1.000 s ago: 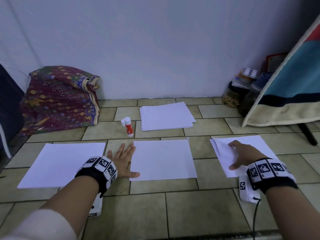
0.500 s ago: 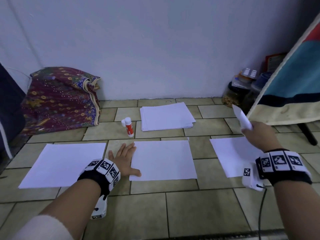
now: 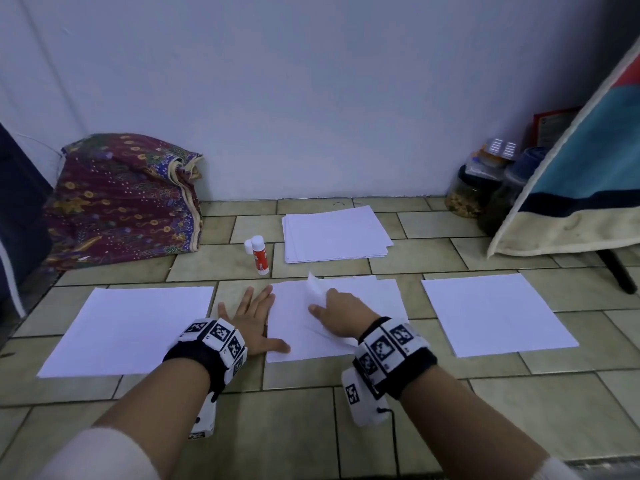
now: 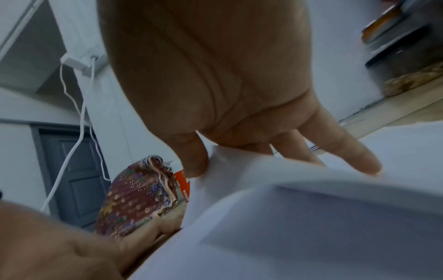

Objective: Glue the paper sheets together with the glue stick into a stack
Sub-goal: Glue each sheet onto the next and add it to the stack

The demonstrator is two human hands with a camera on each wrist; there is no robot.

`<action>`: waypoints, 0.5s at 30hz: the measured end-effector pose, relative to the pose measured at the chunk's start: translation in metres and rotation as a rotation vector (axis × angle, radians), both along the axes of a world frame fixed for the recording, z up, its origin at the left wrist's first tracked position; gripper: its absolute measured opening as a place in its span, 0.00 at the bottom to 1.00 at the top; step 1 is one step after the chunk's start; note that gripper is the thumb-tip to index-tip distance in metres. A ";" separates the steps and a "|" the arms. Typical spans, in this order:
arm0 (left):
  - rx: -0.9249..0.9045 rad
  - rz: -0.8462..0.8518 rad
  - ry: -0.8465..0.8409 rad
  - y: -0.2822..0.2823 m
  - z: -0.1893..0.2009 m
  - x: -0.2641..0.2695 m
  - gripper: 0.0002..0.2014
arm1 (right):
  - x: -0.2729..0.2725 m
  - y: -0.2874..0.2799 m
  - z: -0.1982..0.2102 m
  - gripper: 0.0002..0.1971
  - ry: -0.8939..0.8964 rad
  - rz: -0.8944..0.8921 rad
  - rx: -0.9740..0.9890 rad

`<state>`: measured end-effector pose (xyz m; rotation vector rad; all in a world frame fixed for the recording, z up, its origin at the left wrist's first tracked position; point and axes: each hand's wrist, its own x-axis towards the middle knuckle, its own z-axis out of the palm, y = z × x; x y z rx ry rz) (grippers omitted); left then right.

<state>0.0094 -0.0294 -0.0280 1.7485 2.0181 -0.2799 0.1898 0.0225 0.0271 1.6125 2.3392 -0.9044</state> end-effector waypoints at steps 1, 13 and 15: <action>-0.010 0.001 -0.007 0.000 0.000 0.000 0.56 | -0.006 -0.001 -0.002 0.26 -0.005 -0.007 0.016; -0.071 -0.006 -0.021 0.003 0.000 -0.003 0.63 | -0.033 0.001 -0.018 0.29 -0.097 0.001 0.015; -0.083 -0.009 -0.017 0.002 0.001 -0.003 0.62 | -0.034 0.001 -0.017 0.28 -0.097 -0.001 0.014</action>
